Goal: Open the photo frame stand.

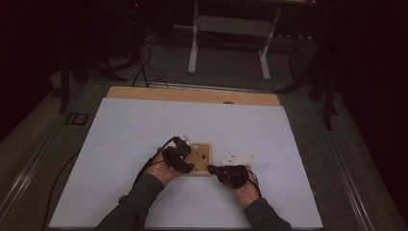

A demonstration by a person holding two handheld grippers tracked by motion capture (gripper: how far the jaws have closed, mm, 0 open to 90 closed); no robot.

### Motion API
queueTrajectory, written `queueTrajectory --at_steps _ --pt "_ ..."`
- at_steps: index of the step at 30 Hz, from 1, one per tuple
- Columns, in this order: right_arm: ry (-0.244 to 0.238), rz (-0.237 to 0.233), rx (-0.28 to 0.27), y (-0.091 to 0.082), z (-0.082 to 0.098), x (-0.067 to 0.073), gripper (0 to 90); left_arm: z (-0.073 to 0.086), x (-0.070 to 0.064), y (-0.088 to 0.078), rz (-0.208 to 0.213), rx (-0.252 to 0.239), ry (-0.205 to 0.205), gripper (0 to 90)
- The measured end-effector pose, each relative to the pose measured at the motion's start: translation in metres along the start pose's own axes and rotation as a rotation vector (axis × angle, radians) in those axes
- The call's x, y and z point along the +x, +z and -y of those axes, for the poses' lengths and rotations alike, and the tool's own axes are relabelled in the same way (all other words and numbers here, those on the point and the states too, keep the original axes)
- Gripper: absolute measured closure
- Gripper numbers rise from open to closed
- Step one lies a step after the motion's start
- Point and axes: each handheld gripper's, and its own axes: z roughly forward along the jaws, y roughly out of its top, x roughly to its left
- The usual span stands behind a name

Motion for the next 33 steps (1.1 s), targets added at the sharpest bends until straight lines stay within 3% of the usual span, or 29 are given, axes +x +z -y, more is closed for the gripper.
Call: queueTrajectory --at_steps 14,33 --pt "0.000 0.003 0.005 0.000 -0.001 0.000 89.9 -0.003 0.000 -0.003 -0.005 0.001 -0.004 51.7" --pt "-0.006 -0.001 0.024 0.001 -0.004 0.001 90.0 -0.031 -0.002 -0.021 -0.035 -0.008 0.014 51.8"
